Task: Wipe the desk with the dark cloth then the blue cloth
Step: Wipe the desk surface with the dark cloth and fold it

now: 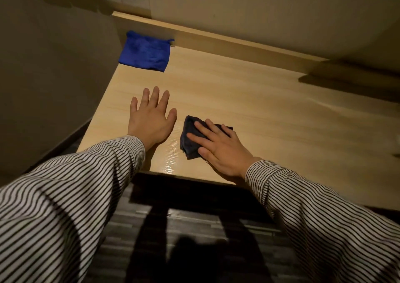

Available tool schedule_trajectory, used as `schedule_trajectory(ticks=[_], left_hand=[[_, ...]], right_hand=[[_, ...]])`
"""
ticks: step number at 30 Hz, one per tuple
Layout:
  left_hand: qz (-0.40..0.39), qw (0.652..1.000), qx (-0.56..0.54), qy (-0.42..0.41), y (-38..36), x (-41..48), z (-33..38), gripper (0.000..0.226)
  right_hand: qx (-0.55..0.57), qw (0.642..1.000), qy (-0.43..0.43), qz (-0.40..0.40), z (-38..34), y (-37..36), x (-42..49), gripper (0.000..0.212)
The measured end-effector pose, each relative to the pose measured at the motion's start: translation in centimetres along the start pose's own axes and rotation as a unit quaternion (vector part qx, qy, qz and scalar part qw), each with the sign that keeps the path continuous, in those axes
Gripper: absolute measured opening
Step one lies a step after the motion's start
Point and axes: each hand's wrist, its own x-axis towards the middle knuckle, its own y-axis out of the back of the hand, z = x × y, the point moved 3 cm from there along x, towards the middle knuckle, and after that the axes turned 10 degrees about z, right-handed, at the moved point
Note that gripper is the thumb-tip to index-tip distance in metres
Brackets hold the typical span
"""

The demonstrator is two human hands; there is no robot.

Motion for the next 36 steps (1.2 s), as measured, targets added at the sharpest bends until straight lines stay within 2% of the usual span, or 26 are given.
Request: schedule_trajectory(ticks=[9, 14, 20, 26, 30, 36], left_hand=[[0.002, 1.000, -0.017, -0.009, 0.4, -0.4, 0.1, 0.071], [0.035, 0.998, -0.038, -0.029, 1.2, -1.2, 0.2, 0.061], [0.093, 0.989, -0.108, -0.029, 2.0, -1.9, 1.4, 0.061], [0.054, 0.991, -0.098, -0.078, 1.0, -1.5, 6.5, 0.062], [0.002, 0.998, -0.035, -0.044, -1.4, -1.5, 7.6, 0.068], [0.013, 0.999, 0.002, -0.029, -2.4, -1.2, 7.7, 0.076]], right_hand=[[0.061, 0.997, -0.001, 0.040, -4.7, -1.8, -4.4, 0.047], [0.078, 0.992, -0.022, 0.093, -6.9, -1.9, -5.7, 0.042], [0.148, 0.983, -0.042, 0.103, -7.1, -0.1, -6.9, 0.035], [0.112, 0.973, -0.075, 0.185, -1.6, 5.4, -6.1, 0.034], [0.069, 0.968, -0.103, 0.216, 5.2, 8.1, -2.8, 0.035], [0.034, 0.968, -0.114, 0.219, 14.9, 9.9, 4.6, 0.032]])
